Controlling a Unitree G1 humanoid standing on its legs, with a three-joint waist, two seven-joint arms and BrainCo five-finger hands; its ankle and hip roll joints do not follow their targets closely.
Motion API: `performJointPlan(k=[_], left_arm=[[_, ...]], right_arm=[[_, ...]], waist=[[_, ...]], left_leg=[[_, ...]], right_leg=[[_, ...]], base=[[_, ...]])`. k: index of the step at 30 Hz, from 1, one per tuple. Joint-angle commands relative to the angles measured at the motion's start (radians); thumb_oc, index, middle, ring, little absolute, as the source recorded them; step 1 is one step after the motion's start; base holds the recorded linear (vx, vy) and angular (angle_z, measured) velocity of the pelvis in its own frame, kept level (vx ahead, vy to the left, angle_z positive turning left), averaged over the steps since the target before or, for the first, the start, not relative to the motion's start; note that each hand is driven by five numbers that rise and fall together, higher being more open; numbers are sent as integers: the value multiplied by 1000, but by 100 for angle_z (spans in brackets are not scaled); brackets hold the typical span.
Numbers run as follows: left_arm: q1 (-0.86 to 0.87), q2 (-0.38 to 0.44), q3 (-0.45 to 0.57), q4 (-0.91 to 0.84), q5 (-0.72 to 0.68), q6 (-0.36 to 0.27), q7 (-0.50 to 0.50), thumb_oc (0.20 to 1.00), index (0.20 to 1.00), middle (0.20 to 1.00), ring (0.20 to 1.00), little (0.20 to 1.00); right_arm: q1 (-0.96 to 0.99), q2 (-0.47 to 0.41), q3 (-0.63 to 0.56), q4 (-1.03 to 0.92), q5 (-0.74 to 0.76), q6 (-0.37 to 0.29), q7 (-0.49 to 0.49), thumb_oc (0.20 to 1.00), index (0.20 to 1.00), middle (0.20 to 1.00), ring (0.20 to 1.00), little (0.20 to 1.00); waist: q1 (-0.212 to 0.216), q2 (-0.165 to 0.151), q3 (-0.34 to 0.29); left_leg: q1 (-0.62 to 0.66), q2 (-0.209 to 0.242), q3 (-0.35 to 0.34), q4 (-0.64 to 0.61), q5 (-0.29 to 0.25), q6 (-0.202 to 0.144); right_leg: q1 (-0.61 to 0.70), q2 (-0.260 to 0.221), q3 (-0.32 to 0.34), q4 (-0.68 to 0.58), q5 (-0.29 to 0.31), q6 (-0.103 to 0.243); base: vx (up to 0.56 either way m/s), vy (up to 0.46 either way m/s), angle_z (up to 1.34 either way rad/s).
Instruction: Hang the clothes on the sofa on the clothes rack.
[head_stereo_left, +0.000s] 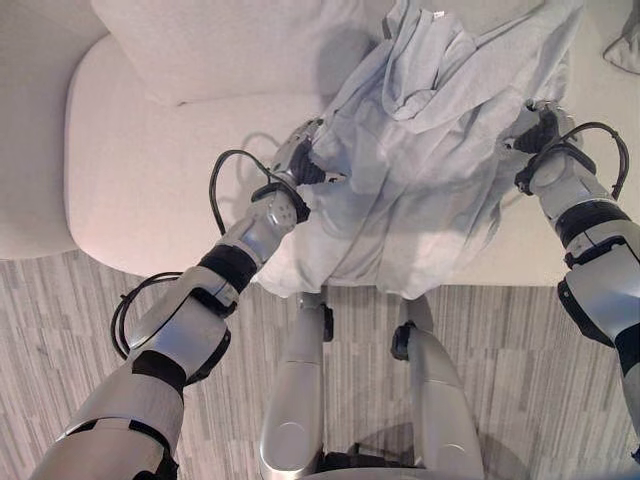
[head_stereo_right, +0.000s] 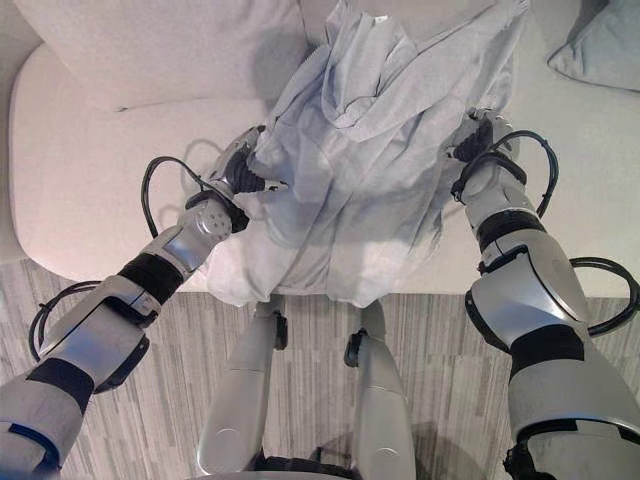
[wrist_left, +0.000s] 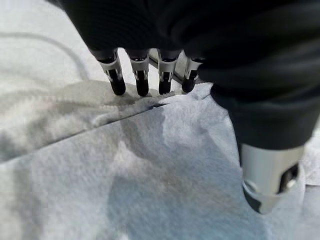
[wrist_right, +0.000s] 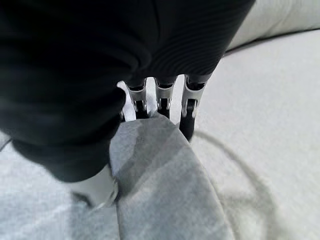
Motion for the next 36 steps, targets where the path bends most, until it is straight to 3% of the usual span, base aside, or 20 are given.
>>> performJointPlan(k=[1, 6, 13, 18, 25, 27, 36], left_arm=[[-75, -26, -44, 34, 21, -17, 8, 1000, 1000, 1000, 1000, 1000], [-78, -6, -43, 39, 13, -14, 17, 1000, 1000, 1000, 1000, 1000], [-44, 33, -22, 31, 1, -3, 26, 1000, 1000, 1000, 1000, 1000], [-10, 25, -15, 45, -8, 1, 23, 1000, 1000, 1000, 1000, 1000], [-26, -23, -54, 118, -28, -2, 18, 1000, 1000, 1000, 1000, 1000], [-67, -46, -106, 161, -30, 1, 15, 1000, 1000, 1000, 1000, 1000], [-118, -120, -196, 223, -15, 1, 12, 1000, 1000, 1000, 1000, 1000]], right_arm=[[158, 166, 13, -17, 16, -21, 117, 200, 200, 200, 200, 200], [245, 165, -72, -127, 48, -29, 109, 200, 200, 200, 200, 200], [476, 129, -260, -464, 36, -34, 81, 200, 200, 200, 200, 200], [694, 62, -450, -649, -24, -35, 53, 200, 200, 200, 200, 200], [836, 11, -579, -721, -74, -38, 42, 200, 200, 200, 200, 200], [881, -15, -630, -745, -102, -35, 30, 200, 200, 200, 200, 200], [969, -39, -730, -813, -132, -32, 16, 200, 200, 200, 200, 200]], waist=[[49, 97, 23], [36, 91, 23], [-5, 73, 23], [-46, 66, 23], [-68, 72, 23], [-80, 72, 23], [-93, 87, 23]], left_leg=[[158, 44, -144, -183, -79, -10], [160, 42, -141, -183, -82, -8], [166, 42, -134, -183, -87, -6], [188, 41, -130, -183, -92, -10], [212, 42, -127, -183, -92, -16], [220, 44, -124, -183, -91, -16], [232, 46, -128, -183, -86, -17]], right_leg=[[48, -43, 43, 10, -138, 41], [46, -42, 45, 10, -141, 41], [45, -43, 55, 10, -139, 43], [55, -46, 64, 10, -140, 44], [69, -50, 65, 10, -144, 40], [70, -49, 61, 10, -147, 38], [75, -50, 63, 10, -148, 34]], base=[[5, 7, -5], [5, -6, -4], [11, -17, -2], [19, -38, 1], [7, -35, -3], [1, -84, -1], [-4, -40, 1]])
